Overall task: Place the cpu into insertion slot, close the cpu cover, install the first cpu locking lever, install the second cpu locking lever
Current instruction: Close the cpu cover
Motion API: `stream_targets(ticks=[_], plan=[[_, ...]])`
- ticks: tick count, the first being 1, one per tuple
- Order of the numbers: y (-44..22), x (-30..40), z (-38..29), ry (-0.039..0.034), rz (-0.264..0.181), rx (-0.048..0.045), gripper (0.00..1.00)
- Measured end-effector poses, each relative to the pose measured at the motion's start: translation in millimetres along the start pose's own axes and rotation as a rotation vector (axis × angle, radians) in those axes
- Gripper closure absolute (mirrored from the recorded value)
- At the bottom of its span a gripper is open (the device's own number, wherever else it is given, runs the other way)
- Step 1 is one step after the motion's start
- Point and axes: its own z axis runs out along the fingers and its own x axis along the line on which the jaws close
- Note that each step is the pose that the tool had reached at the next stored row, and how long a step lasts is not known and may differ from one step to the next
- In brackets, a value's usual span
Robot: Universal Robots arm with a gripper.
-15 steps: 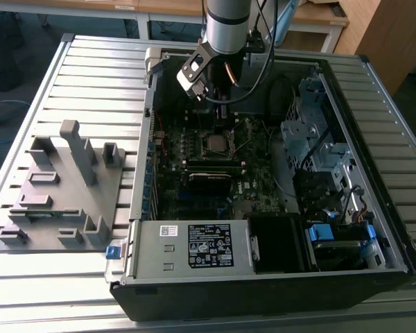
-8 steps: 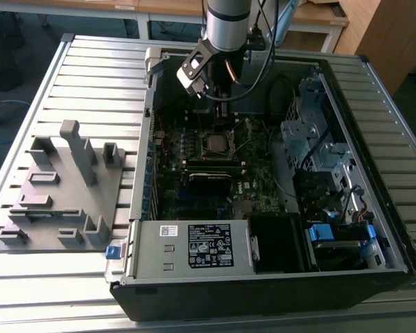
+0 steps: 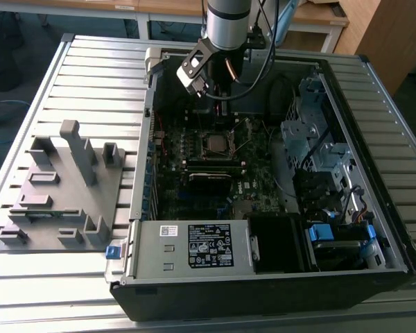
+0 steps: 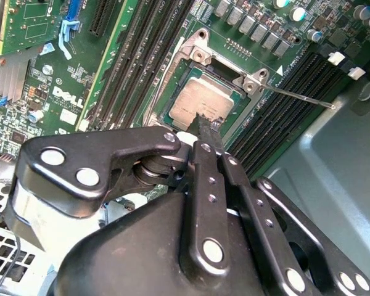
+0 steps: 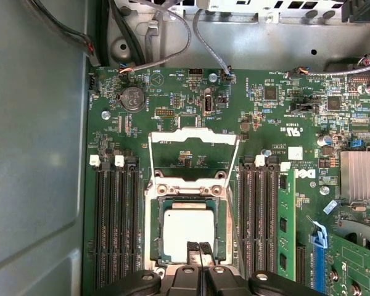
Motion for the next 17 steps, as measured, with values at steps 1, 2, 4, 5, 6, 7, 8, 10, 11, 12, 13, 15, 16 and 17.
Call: stream_targets(ticks=[1, 2, 4, 5, 6, 7, 8, 10, 11, 12, 13, 15, 16, 17], plan=[[0.2, 0.0, 0.0, -0.0001, 0.000, 0.0001, 0.90], [0.5, 0.0, 0.0, -0.0001, 0.000, 0.0001, 0.90], [1.4, 0.0, 0.0, -0.0001, 0.000, 0.0001, 0.90], [2.1, 0.0, 0.0, -0.0001, 0.000, 0.0001, 0.90], [2.8, 0.0, 0.1, -0.0001, 0.000, 0.0001, 0.90], [3.4, 0.0, 0.1, -0.0001, 0.000, 0.0001, 0.90], [3.9, 0.0, 0.2, 0.0000, 0.000, 0.0000, 0.90], [4.2, 0.0, 0.1, 0.0000, 0.000, 0.0000, 0.90], [4.2, 0.0, 0.2, 0.0000, 0.000, 0.0000, 0.90], [4.2, 0.1, 0.1, 0.0001, 0.000, 0.0000, 0.90], [4.3, 0.1, -0.4, -0.0002, 0.000, 0.0002, 0.90], [4.3, 0.0, -1.4, 0.0000, 0.000, 0.0000, 0.90], [4.3, 0.0, -2.0, 0.0000, 0.000, 0.0000, 0.90], [4.3, 0.0, -2.6, -0.0001, 0.000, 0.0000, 0.90]])
